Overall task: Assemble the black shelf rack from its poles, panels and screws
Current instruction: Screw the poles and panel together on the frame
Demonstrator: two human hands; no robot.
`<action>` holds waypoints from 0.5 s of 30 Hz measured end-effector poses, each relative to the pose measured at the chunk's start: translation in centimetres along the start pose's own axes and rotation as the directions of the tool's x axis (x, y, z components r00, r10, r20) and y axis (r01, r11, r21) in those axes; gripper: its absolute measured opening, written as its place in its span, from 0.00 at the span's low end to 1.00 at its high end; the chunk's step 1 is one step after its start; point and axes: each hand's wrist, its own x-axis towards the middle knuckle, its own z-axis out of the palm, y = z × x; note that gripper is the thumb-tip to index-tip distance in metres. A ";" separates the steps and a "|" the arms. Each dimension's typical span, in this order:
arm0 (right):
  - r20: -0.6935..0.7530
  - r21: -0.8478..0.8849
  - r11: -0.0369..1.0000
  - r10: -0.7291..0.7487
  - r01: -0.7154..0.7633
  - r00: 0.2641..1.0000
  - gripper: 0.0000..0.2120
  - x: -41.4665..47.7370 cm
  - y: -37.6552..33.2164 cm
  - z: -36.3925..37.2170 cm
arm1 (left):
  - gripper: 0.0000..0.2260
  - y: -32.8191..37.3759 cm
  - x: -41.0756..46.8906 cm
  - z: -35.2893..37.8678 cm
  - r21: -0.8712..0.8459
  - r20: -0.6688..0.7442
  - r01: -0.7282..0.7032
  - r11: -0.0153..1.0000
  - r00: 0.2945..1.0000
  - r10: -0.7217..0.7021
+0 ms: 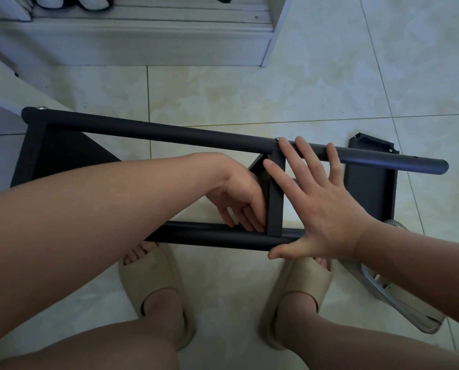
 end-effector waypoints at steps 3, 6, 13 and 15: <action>0.000 0.000 1.000 0.001 -0.001 1.000 0.62 0.0 0.0 0.0 | 0.15 -0.1 0.0 -0.1 -0.024 0.011 -0.004 1.000 1.000 0.005; 0.000 -0.001 1.000 0.000 0.000 1.000 0.61 0.0 0.0 0.0 | 0.09 -0.3 0.0 0.0 -0.021 0.021 0.012 1.000 1.000 -0.012; -0.004 0.002 1.000 -0.002 0.002 1.000 0.61 0.0 0.0 0.1 | 0.07 -0.3 0.3 -0.1 -0.028 -0.001 -0.011 1.000 1.000 0.011; -0.006 0.004 1.000 0.000 0.000 1.000 0.61 0.0 0.0 0.1 | 0.11 -0.3 0.2 -0.2 -0.034 0.011 -0.019 0.999 1.000 0.020</action>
